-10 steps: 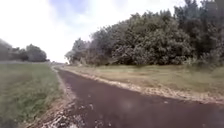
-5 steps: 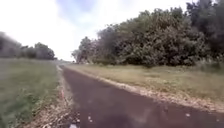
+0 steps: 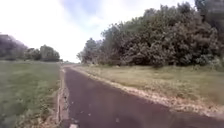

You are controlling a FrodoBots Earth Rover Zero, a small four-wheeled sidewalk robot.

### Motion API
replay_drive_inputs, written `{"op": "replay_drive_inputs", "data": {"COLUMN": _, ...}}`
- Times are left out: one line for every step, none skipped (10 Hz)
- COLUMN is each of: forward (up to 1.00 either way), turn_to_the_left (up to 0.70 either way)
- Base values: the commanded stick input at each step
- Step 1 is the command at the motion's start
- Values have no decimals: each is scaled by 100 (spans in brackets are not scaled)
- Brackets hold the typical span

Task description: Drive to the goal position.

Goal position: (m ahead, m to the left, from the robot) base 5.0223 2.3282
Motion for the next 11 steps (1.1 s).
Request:
{"op": "replay_drive_inputs", "data": {"forward": 85, "turn_to_the_left": 11}}
{"op": "replay_drive_inputs", "data": {"forward": 85, "turn_to_the_left": 1}}
{"op": "replay_drive_inputs", "data": {"forward": 85, "turn_to_the_left": 0}}
{"op": "replay_drive_inputs", "data": {"forward": 85, "turn_to_the_left": 4}}
{"op": "replay_drive_inputs", "data": {"forward": 85, "turn_to_the_left": 20}}
{"op": "replay_drive_inputs", "data": {"forward": 85, "turn_to_the_left": 29}}
{"op": "replay_drive_inputs", "data": {"forward": 85, "turn_to_the_left": 33}}
{"op": "replay_drive_inputs", "data": {"forward": 85, "turn_to_the_left": 17}}
{"op": "replay_drive_inputs", "data": {"forward": 85, "turn_to_the_left": 7}}
{"op": "replay_drive_inputs", "data": {"forward": 85, "turn_to_the_left": 1}}
{"op": "replay_drive_inputs", "data": {"forward": 85, "turn_to_the_left": 0}}
